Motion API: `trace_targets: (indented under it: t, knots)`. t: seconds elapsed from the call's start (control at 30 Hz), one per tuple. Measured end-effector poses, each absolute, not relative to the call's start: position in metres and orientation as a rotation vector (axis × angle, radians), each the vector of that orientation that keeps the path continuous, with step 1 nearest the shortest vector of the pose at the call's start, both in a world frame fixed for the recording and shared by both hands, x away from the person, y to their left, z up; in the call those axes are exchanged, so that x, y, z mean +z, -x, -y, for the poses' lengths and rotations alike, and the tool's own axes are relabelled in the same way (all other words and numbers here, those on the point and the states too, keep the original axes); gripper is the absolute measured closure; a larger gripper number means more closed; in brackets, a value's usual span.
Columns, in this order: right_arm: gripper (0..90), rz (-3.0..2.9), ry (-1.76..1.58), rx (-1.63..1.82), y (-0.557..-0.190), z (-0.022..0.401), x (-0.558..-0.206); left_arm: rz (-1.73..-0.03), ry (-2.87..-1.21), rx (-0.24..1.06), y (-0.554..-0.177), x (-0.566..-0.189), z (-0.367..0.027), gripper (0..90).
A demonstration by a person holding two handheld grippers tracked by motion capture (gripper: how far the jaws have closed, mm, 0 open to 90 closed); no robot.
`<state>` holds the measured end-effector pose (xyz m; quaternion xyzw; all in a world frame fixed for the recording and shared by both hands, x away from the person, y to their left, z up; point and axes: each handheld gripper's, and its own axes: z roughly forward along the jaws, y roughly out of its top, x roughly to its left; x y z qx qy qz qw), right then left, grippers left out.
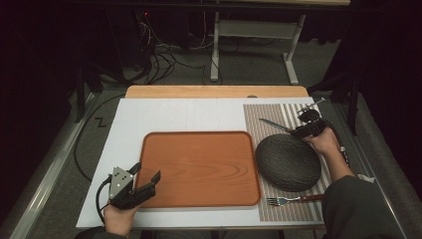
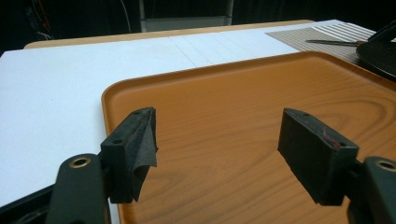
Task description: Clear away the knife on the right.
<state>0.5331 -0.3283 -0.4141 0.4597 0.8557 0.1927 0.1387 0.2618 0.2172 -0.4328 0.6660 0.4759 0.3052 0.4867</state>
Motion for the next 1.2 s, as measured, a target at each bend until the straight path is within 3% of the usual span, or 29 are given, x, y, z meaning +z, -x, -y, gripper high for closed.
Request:
trace_targets:
  t: [0.17,0.27,0.73,1.2]
  knots:
    - [70.2,-2.472,-1.345,0.575,-0.532,0.329,-0.414,-1.158,-1.622,0.743,-0.261,-0.433,-0.218,28.4]
    - [77.8,-2.486,-1.334,0.572,-0.531,0.331,-0.414,-1.158,-1.622,0.742,-0.261,-0.433,-0.218,28.4]
    - [78.7,-2.449,-1.295,0.460,-0.528,0.323,-0.409,-1.155,-1.633,0.747,-0.261,-0.433,-0.217,29.3]
    - [78.8,-2.368,-1.312,0.583,-0.506,0.336,-0.377,-1.155,-1.637,0.739,-0.260,-0.432,-0.217,29.9]
